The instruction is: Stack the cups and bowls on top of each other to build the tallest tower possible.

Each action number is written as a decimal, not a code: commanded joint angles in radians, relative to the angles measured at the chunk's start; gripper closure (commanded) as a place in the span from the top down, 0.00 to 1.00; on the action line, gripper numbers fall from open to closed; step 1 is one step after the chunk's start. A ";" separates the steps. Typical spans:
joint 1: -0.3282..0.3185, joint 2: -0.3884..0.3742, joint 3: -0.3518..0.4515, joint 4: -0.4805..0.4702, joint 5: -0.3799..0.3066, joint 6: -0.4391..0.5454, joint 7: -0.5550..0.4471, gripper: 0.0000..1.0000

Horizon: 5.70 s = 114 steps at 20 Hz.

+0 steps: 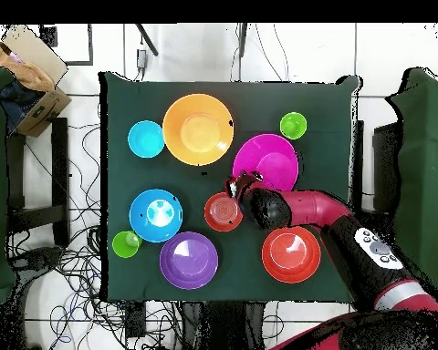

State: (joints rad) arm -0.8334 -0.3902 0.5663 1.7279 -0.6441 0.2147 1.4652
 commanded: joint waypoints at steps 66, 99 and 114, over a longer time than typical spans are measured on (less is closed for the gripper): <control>-0.280 -0.713 0.698 0.315 0.368 0.941 -0.065 0.00; -0.295 -0.564 0.639 0.450 0.166 0.628 -0.044 0.00; -0.260 -0.546 0.596 0.443 0.114 0.596 -0.037 0.00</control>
State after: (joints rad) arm -1.1523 -1.0206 1.2324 2.1050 -0.4410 0.8730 1.4541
